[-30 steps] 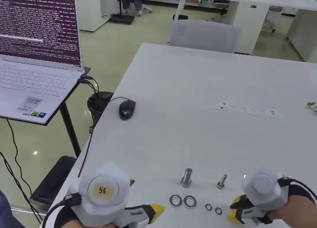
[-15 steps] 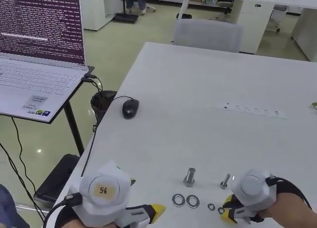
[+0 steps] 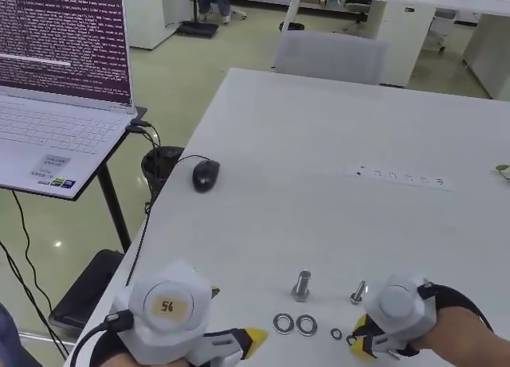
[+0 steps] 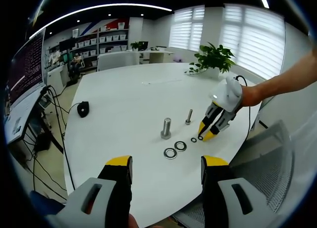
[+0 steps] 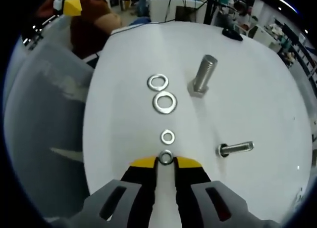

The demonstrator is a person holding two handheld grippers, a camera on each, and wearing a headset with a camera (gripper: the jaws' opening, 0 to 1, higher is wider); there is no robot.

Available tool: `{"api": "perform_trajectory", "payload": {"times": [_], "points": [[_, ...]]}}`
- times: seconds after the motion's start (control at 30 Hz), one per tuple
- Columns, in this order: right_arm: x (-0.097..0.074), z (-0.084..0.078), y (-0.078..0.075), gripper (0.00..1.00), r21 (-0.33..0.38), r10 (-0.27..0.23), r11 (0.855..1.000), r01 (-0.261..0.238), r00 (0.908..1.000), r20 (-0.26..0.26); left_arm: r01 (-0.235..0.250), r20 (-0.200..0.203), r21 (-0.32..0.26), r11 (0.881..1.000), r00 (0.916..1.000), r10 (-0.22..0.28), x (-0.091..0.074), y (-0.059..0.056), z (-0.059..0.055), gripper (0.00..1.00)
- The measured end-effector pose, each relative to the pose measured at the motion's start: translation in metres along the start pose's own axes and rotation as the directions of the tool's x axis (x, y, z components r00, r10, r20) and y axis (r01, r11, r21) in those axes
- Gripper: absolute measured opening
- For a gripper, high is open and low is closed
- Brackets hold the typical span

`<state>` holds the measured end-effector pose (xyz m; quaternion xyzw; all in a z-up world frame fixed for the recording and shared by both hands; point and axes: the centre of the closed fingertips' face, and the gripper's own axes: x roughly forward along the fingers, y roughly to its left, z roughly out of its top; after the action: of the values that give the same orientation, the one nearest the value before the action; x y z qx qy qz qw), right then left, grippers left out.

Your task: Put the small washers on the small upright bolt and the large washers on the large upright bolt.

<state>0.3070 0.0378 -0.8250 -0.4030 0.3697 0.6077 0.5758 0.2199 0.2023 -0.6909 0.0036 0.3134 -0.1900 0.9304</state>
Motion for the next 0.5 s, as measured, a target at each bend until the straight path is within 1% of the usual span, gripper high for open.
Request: {"api": "perform_trajectory", "payload": {"times": [0.2, 0.4, 0.5], "points": [[0.0000, 0.0000, 0.0004, 0.14, 0.013, -0.007, 1.000, 0.007, 1.0000, -0.004, -0.002, -0.003, -0.003, 1.000, 1.0000, 0.002, -0.0018, 0.0001, -0.0026, 0.55], [0.0007, 0.0008, -0.0006, 0.16, 0.003, 0.002, 1.000, -0.002, 1.0000, -0.005, -0.006, -0.003, -0.005, 1.000, 1.0000, 0.006, -0.0031, 0.0018, -0.0031, 0.55], [0.0009, 0.0010, -0.0007, 0.17, -0.018, 0.006, 1.000, -0.007, 0.9998, -0.016, -0.005, -0.004, -0.004, 1.000, 1.0000, 0.005, -0.0025, 0.0015, -0.0030, 0.55]]}}
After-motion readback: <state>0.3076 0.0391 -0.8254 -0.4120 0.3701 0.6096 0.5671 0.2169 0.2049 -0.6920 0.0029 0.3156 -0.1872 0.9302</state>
